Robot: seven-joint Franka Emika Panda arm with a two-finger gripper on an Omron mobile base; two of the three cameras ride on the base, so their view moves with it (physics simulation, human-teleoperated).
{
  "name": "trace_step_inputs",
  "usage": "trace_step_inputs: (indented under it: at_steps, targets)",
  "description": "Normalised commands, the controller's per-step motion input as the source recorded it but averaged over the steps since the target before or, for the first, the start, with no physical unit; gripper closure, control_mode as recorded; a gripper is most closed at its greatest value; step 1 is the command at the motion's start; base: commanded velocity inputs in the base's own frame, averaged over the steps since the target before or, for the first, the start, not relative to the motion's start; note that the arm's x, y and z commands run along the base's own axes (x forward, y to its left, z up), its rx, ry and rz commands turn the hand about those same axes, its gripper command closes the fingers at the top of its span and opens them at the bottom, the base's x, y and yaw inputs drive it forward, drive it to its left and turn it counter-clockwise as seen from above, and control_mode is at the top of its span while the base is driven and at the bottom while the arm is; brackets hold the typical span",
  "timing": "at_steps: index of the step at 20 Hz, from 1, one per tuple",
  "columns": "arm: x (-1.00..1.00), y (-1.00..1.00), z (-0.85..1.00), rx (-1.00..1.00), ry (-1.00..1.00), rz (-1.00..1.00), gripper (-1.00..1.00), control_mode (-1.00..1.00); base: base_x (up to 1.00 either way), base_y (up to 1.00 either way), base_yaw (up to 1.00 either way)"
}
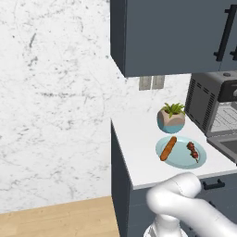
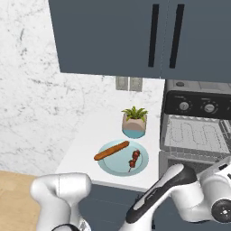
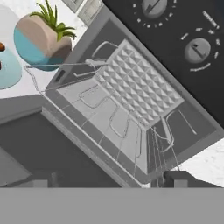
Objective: Pick up the kebab skewer and baguette bread, and place them inside the toaster oven. Close the toaster oven door and start by setting the timer.
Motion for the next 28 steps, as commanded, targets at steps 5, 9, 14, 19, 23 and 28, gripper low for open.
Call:
trace_step_inputs:
  at_steps: [5, 9, 14, 19, 23, 28]
  targets:
    - [-0.88, 0.68, 0.82, 0.0, 0.35, -0.19, -1.0, -1.0, 0.0, 0.0, 0.0]
    - [-0.14, 1.0, 0.39, 0.07, 0.31, -0.03, -1.0, -1.0, 0.0, 0.0, 0.0]
    - [-0.02, 0.92, 0.3, 0.21, 0.13, 0.04, -1.0, -1.0, 0.0, 0.0, 0.0]
    - [-0.19, 0.84, 0.44, 0.31, 0.14, -0.03, -1.0, -1.0, 0.0, 0.0, 0.0]
    - [0.0, 1.0, 0.06, 0.28, 0.06, -0.12, -1.0, -1.0, 0.0, 0.0, 0.0]
    - [-0.02, 0.99, 0.0, 0.14, -0.02, -0.22, -1.0, -1.0, 0.0, 0.0, 0.0]
